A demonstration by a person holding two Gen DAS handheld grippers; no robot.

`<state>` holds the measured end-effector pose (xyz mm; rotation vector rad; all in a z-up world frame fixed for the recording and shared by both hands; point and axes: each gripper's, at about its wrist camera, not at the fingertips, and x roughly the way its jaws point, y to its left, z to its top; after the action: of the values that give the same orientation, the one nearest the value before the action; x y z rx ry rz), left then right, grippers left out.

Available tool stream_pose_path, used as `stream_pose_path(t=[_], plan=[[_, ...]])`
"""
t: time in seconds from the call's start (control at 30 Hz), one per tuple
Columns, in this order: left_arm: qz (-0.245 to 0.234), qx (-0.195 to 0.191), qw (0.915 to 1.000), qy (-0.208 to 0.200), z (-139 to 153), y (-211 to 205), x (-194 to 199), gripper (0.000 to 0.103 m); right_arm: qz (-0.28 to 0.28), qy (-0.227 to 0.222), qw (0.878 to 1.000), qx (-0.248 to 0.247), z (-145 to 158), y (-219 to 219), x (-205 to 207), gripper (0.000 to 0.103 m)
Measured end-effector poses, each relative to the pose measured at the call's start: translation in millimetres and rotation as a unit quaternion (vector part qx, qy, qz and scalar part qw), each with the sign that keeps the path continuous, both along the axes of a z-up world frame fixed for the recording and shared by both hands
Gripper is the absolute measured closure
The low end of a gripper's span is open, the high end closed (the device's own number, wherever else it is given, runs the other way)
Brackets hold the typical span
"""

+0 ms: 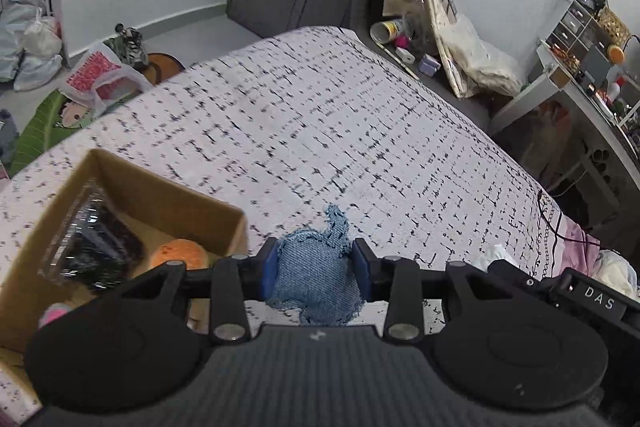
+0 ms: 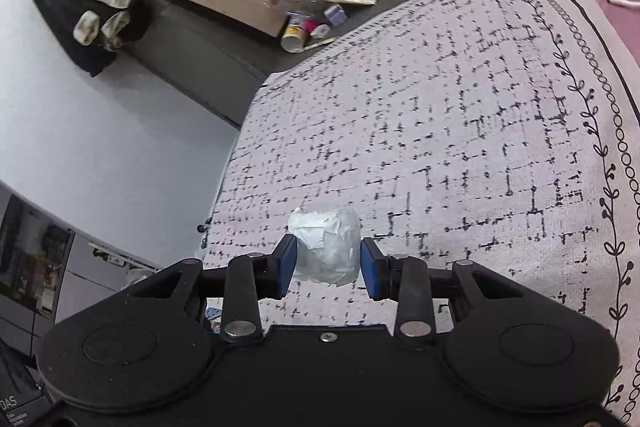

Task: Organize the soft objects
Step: 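Carry the denim plush in the left tool and paper ball in the right tool over the box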

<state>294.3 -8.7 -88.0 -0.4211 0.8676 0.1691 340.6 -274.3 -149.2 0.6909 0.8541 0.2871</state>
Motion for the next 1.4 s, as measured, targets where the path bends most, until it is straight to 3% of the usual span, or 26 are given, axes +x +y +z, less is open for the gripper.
stream_pose_path(t=[0.5, 0.87, 1.4], plan=[[0.025, 0.014, 0.9992, -0.026, 35.8, 30.2, -40.7, 0.065, 0.033, -0.062, 0.997, -0.024, 37.7, 22.9, -29.3, 0.069], [0.051, 0.021, 0.9981, -0.026, 50.2, 58.7, -61.2, 0.065, 0.067, -0.077, 0.994, -0.034, 44.5, 42.8, -40.5, 0.069], [0.063, 0.015, 0.9979, -0.013, 33.7, 88.0, -63.5, 0.065, 0.114, -0.083, 0.988, -0.059, 47.2, 79.5, -55.3, 0.069]])
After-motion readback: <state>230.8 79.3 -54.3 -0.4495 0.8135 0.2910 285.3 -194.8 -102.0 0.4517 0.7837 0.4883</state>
